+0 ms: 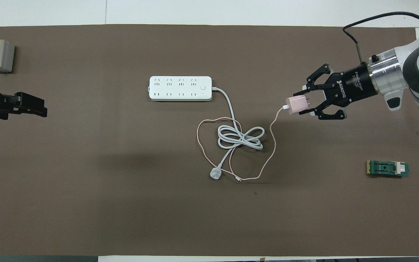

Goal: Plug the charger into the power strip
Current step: 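Lift the pink plug with the right gripper toward the white power strip, then hold the plug by the strip with the right gripper while the left gripper approaches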

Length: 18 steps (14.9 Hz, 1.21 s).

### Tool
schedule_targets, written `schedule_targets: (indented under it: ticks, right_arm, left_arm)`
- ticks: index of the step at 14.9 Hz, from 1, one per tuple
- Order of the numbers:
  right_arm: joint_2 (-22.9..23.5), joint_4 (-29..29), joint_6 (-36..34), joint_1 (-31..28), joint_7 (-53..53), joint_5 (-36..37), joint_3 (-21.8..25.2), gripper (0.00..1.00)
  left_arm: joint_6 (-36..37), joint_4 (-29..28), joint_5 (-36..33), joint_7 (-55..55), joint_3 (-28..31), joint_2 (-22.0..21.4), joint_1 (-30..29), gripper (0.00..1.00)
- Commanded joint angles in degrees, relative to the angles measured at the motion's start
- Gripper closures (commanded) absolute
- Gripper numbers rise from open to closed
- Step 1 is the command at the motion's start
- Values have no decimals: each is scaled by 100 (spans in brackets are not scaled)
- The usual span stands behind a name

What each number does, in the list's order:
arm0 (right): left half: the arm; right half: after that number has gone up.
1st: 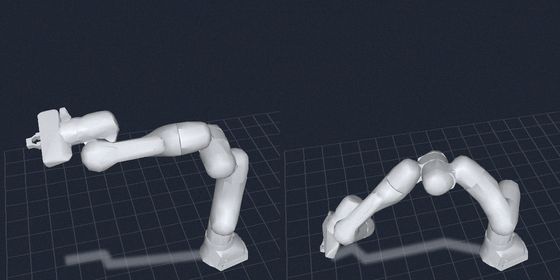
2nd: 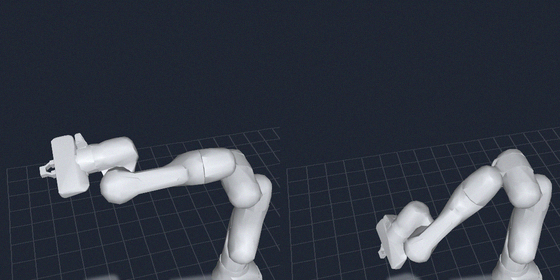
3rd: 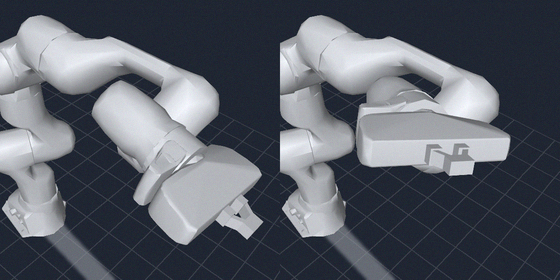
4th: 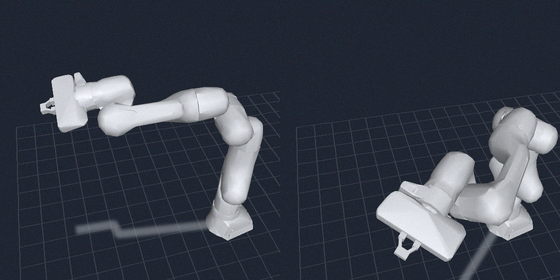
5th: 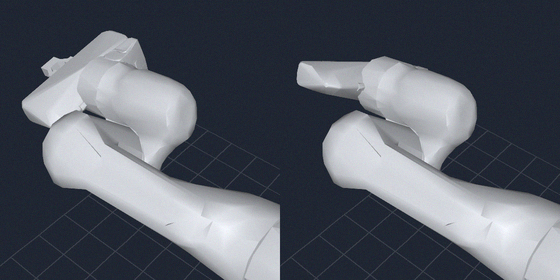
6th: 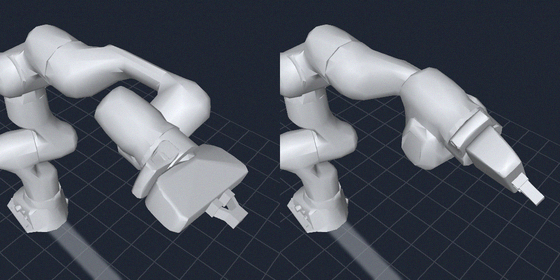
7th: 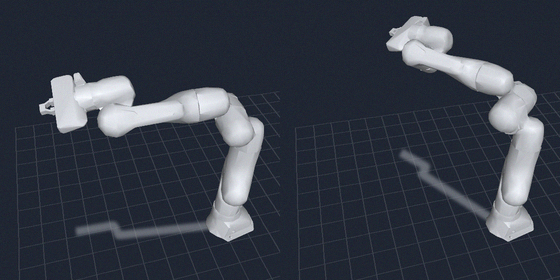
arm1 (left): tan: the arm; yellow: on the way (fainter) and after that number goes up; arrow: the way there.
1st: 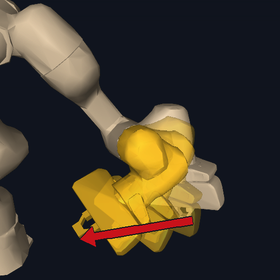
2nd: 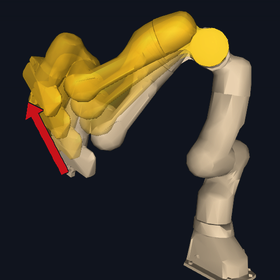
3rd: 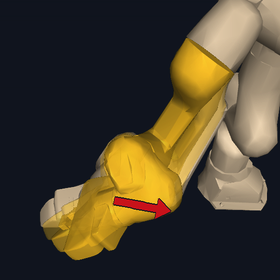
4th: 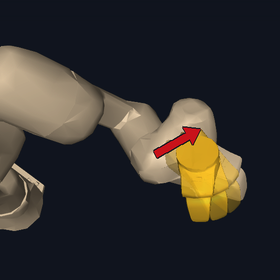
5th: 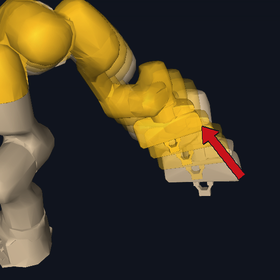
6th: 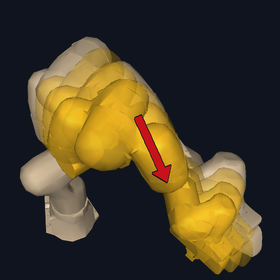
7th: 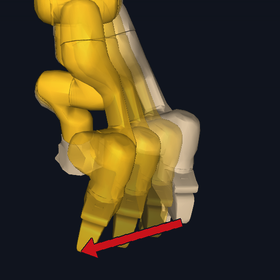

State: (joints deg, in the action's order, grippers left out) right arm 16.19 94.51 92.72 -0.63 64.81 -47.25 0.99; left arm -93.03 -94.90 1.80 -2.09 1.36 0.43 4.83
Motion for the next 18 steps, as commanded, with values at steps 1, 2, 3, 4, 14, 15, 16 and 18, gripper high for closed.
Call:
schedule_targets:
  ticks: [1,2,3,4,14,15,16,18]
  right_arm:
    - [-98,-99,35,317,583,-372,-2,100]
    - [-90,-213,61,518,821,-442,-2,100]
    - [-81,-318,201,720,1084,-452,-2,100]
    - [-72,-363,385,905,1374,-461,-11,100]
    - [-19,-407,1872,2014,2247,-786,-2,100]
    - [-10,-381,1889,2084,2247,-777,-2,100]
    - [-10,-364,1898,2102,2238,-760,-2,100]
    - [-10,-285,2021,2111,2212,-751,-2,100]
  left_arm:
    - [-5,-29,49,51,-4,-16,-35,0]
    - [-5,-29,49,51,-4,-16,-35,0]
    - [-5,-29,49,51,-4,-16,-35,0]
    - [-5,-29,49,51,-4,-16,-35,0]
    - [-66,59,127,85,-21,-95,-17,0]
    - [-205,33,380,103,-13,-95,-35,0]
    - [-320,-11,765,103,-4,-104,-70,0]
    - [-374,-63,1486,147,31,-131,-192,0]
